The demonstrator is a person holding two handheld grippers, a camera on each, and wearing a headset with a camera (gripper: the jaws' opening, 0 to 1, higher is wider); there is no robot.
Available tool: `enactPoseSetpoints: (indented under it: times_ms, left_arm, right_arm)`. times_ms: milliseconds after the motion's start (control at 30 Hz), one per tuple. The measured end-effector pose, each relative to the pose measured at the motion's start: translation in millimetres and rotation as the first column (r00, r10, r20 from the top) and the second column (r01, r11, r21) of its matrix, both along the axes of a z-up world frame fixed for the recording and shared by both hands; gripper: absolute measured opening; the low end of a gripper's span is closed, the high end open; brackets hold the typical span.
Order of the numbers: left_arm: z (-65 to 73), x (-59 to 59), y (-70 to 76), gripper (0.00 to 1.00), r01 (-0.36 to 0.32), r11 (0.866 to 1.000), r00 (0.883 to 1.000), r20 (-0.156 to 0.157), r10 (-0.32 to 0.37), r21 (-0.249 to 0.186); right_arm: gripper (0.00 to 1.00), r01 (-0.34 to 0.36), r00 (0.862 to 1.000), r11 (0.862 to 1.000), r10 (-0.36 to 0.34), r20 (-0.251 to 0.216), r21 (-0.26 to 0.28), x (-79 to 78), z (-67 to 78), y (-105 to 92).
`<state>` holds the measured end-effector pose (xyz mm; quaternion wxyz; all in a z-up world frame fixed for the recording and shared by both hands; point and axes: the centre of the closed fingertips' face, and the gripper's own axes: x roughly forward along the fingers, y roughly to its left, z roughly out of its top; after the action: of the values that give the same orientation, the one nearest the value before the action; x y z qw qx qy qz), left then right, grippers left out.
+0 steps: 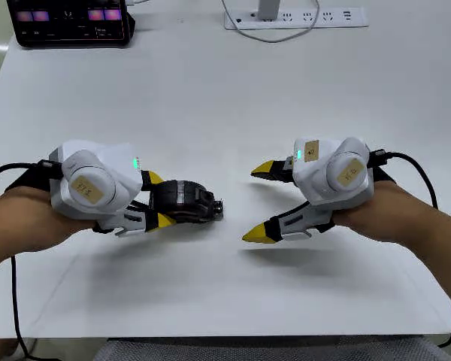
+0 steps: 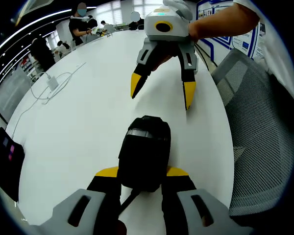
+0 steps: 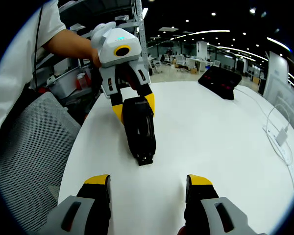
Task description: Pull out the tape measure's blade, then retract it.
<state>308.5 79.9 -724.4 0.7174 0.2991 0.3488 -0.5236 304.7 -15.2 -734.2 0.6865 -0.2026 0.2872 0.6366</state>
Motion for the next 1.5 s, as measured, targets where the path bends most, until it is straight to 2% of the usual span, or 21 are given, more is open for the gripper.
enactPoseSetpoints:
  times_ms: [567,1500]
  left_arm:
    - [-1.0,0.3,0.7,0.27,-0.005,1.000,1.000,-0.005,0.005,0.004]
    - [-1.2,0.8,1.0,0.27,-0.004,1.000,1.000,-0.007,0.004,0.002]
  right_arm:
    - [0.43,-0.049,0.999,0.999,0.048,0.019,0.021,2.7,-8.6,21.4]
    - [0.19,-0.105,0.994,0.993,0.103,0.037,0.057,0.9,-17.8,40.8]
